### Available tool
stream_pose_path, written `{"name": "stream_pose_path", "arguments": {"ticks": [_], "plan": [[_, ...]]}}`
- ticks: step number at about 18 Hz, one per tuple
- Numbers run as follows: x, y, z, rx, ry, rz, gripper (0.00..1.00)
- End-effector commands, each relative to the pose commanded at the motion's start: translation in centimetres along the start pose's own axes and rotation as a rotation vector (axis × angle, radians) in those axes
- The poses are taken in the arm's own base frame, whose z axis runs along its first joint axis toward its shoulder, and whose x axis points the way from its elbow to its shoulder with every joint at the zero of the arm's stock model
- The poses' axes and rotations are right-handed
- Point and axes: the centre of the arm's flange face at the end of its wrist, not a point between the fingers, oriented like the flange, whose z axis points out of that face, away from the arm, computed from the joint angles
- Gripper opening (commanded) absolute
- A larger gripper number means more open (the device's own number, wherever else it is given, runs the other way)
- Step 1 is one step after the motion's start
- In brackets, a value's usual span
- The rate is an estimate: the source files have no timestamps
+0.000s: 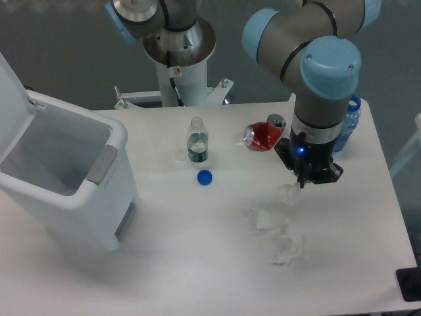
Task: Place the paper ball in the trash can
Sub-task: 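Carry the white paper ball in the gripper over the open white bin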
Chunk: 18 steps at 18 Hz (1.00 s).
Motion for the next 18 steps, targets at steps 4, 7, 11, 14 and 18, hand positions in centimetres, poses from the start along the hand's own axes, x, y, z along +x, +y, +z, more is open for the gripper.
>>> {"name": "stream_pose_path", "arguments": {"ticks": [4,7,11,14,18], "plan": [[0.6,-0.5,-0.8,0.006,-0.008,0.000,0.00],[2.4,-2.3,-3.0,0.021,-0.031,-0.020,0.00],[7.1,-7.0,-6.9,0.085,-0.060,-0.060,0.00],[11.0,-9.1,-10.8,0.178,-0.067,-0.097,0.00],[17.0,-11.7,-14.5,0.277,-0.040,-0.113,0.00]]}}
